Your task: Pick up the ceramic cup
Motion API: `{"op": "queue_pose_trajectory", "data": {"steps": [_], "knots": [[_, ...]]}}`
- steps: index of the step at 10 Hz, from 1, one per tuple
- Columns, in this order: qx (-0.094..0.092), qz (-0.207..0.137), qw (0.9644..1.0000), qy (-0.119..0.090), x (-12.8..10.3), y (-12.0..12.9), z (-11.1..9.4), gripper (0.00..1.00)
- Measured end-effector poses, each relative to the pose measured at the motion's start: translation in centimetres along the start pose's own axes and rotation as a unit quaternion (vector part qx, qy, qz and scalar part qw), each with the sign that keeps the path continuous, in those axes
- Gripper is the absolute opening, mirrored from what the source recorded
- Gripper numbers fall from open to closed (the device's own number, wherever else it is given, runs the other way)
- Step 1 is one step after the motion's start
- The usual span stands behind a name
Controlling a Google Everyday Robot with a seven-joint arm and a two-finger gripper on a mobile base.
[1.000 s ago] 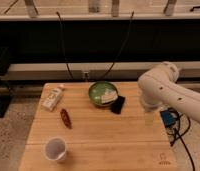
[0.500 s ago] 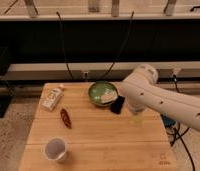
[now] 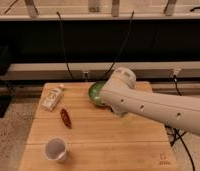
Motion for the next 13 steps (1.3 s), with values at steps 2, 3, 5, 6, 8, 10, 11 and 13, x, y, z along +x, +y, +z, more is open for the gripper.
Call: {"op": "queue_pose_trajectory", "data": {"steps": [2, 3, 5, 6, 8, 10, 11, 13], "knots": [[0.006, -0.022, 0.9997, 0.007, -0.9, -0.3, -0.3, 0.8], [0.009, -0.034, 0.9993, 0.011, -1.4, -0.4, -0.4, 0.8], [0.011, -0.05, 0.9986, 0.012, -2.1, -0.1, -0.3, 0.8], [0.017, -0.062, 0.9979, 0.011, -3.4, -0.4, -0.3, 0.8], [0.029, -0.089, 0.9956, 0.008, -5.8, -1.0, -0.5, 0.8], [0.032, -0.106, 0.9938, 0.006, -6.7, -0.7, -0.2, 0.8], [0.032, -0.114, 0.9929, 0.006, -7.3, -0.4, 0.1, 0.8], [0.04, -0.137, 0.9897, -0.003, -9.9, -0.3, 0.4, 0.8]]}}
